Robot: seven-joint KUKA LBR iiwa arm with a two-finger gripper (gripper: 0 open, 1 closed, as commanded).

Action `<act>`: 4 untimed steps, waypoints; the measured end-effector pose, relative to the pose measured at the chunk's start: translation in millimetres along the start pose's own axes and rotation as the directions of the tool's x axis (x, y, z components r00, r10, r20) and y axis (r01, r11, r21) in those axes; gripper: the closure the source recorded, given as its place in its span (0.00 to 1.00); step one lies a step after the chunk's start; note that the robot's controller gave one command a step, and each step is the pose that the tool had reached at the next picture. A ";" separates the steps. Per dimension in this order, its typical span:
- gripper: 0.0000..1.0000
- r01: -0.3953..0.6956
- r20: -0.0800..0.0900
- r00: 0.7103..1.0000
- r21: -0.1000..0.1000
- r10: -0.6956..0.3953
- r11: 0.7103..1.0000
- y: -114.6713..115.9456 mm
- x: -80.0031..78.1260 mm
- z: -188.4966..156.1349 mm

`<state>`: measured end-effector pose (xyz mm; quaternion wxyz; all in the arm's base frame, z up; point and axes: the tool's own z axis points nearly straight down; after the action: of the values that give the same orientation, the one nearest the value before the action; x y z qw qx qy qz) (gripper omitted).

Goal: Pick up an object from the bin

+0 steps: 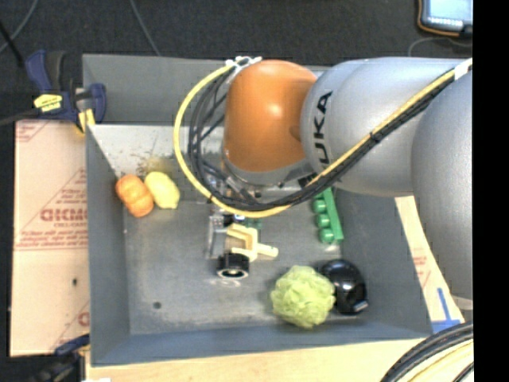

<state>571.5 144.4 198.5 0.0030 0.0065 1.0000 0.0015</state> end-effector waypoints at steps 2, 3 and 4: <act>0.00 0.089 -0.005 0.996 -0.003 -0.089 0.996 -19.7 9.6 59.4; 0.00 -0.006 0.008 1.000 0.002 0.005 1.000 -45.2 47.7 77.1; 0.00 0.097 0.003 0.995 -0.003 -0.097 0.995 -69.5 34.0 109.3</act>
Offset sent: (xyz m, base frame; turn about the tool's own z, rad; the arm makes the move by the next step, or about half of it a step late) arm -0.0251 -0.0763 -0.0523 -0.0030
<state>537.3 75.7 88.9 0.0043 -0.0422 0.9991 0.0029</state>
